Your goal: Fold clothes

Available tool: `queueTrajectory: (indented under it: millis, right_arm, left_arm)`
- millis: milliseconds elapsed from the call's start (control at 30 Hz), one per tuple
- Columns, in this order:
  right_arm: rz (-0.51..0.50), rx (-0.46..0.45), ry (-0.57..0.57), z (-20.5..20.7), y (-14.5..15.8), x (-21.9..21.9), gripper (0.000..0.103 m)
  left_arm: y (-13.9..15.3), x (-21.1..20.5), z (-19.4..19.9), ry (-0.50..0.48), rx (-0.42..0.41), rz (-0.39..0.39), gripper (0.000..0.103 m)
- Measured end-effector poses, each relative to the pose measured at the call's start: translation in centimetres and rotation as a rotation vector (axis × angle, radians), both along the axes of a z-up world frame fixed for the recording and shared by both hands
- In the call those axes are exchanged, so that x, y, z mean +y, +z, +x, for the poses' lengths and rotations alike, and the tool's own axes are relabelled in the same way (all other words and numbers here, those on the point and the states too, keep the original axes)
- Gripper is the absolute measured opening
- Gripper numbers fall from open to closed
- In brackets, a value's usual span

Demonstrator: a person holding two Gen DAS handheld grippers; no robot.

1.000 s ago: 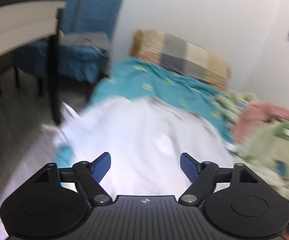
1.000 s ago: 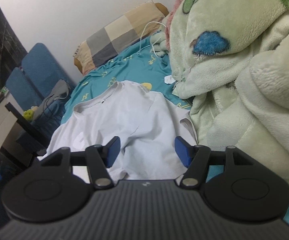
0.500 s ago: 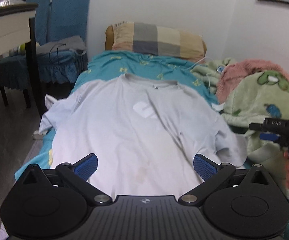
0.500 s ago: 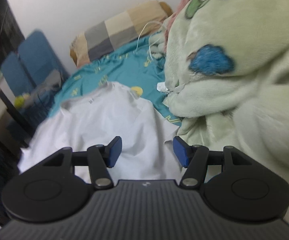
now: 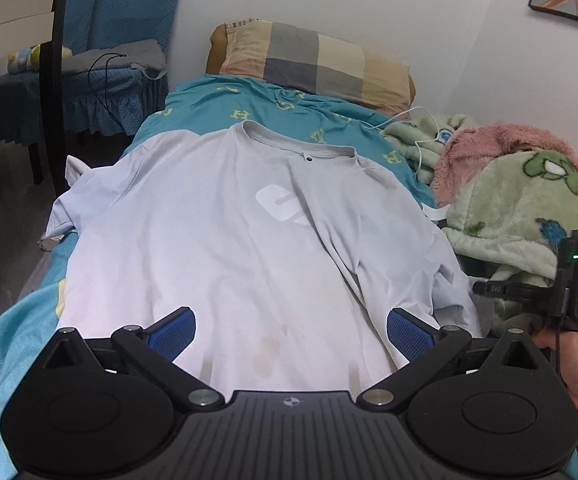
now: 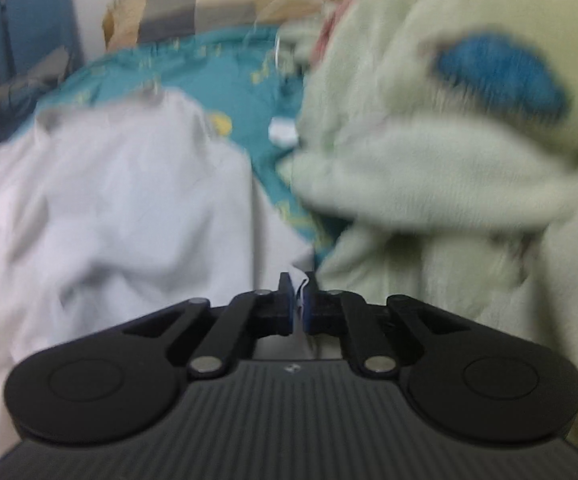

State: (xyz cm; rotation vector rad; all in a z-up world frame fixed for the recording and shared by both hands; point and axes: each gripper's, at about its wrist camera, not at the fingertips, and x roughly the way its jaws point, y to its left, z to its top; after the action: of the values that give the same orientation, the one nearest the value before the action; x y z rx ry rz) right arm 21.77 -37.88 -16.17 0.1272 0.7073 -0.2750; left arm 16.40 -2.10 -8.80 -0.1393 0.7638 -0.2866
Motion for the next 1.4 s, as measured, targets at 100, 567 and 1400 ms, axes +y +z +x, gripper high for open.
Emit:
queueTrajectory:
  millis: [100, 567, 1400]
  right_arm:
    - [-0.035, -0.094, 0.005, 0.0, 3.5, 0.4, 0.006]
    - [-0.192, -0.101, -0.200, 9.6, 16.9, -7.4, 0.006]
    - [0.219, 0.006, 0.292, 14.7, 5.4, 20.1, 0.043]
  left_arm:
    - [0.3, 0.6, 0.5, 0.032, -0.005, -0.017, 0.103]
    - [1.7, 1.6, 1.3, 0.082, -0.041, -0.026, 0.103]
    - [0.7, 9.8, 3.4, 0.242, 0.041, -0.113, 0.103]
